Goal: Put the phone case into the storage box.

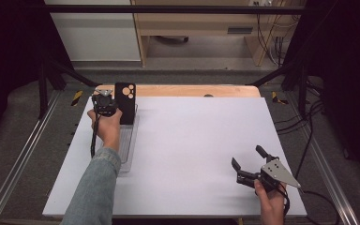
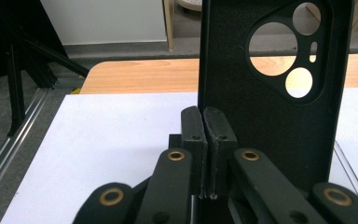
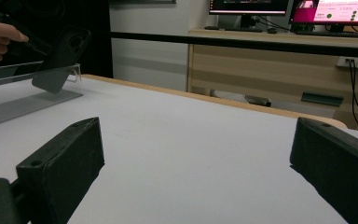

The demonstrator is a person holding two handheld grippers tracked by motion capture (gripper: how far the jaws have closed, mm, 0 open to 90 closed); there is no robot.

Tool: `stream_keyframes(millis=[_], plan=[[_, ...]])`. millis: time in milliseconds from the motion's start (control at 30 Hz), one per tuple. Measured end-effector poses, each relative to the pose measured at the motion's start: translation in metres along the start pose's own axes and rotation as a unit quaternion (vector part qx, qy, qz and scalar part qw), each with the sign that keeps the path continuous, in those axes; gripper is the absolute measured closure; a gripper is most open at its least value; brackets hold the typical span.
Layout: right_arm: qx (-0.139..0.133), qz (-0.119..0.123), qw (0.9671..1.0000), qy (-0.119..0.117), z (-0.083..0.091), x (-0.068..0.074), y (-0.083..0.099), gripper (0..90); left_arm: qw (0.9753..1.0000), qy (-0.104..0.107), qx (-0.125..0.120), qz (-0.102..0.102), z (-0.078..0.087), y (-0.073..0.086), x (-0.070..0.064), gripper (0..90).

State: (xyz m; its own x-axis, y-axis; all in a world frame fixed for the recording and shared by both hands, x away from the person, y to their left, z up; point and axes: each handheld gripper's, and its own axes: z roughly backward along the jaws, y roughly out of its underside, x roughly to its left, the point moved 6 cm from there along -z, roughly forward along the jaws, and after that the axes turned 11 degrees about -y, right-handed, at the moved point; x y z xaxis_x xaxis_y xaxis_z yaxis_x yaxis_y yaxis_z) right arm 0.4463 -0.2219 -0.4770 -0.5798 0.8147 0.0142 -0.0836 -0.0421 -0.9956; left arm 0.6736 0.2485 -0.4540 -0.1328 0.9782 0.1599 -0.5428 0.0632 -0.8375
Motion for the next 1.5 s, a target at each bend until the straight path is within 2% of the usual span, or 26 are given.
stream_keyframes(millis=[133, 200, 267, 367, 533, 767, 867, 1200, 1500], plan=[[-0.001, -0.001, 1.0000, 0.000, 0.000, 0.000, 0.000, 3.0, 1.0000, 0.003, -0.005, 0.001, 0.001, 0.000, -0.003, 84.9], [-0.001, -0.002, 1.0000, 0.000, 0.000, -0.001, 0.000, 3.0, 0.9999, -0.001, -0.011, -0.002, 0.003, -0.001, -0.004, 69.6], [-0.001, -0.003, 1.0000, 0.000, 0.000, -0.002, 0.001, 3.0, 0.9998, -0.002, -0.020, 0.007, 0.009, -0.004, -0.004, 56.9], [-0.001, -0.004, 1.0000, 0.002, 0.000, -0.002, 0.001, 3.0, 0.9995, 0.005, -0.032, -0.003, 0.020, -0.008, -0.003, 47.4], [0.000, -0.001, 1.0000, -0.001, -0.002, 0.001, 0.001, 3.0, 0.9988, 0.025, -0.042, -0.003, 0.032, -0.010, -0.002, 41.0], [0.002, 0.000, 1.0000, -0.001, -0.002, 0.002, 0.001, 2.9, 0.9977, 0.056, -0.037, -0.004, 0.033, -0.005, -0.007, 35.8], [0.001, -0.001, 1.0000, 0.000, -0.001, 0.001, 0.001, 2.9, 0.9973, 0.056, -0.045, -0.015, 0.032, -0.006, -0.008, 35.0], [0.000, -0.003, 1.0000, 0.001, 0.001, -0.002, 0.000, 2.9, 0.9965, 0.067, -0.049, -0.010, 0.028, -0.006, -0.011, 29.8], [0.000, -0.001, 1.0000, -0.001, 0.000, -0.001, 0.001, 2.7, 0.9941, 0.089, -0.062, 0.000, 0.030, -0.008, -0.013, 14.3]])
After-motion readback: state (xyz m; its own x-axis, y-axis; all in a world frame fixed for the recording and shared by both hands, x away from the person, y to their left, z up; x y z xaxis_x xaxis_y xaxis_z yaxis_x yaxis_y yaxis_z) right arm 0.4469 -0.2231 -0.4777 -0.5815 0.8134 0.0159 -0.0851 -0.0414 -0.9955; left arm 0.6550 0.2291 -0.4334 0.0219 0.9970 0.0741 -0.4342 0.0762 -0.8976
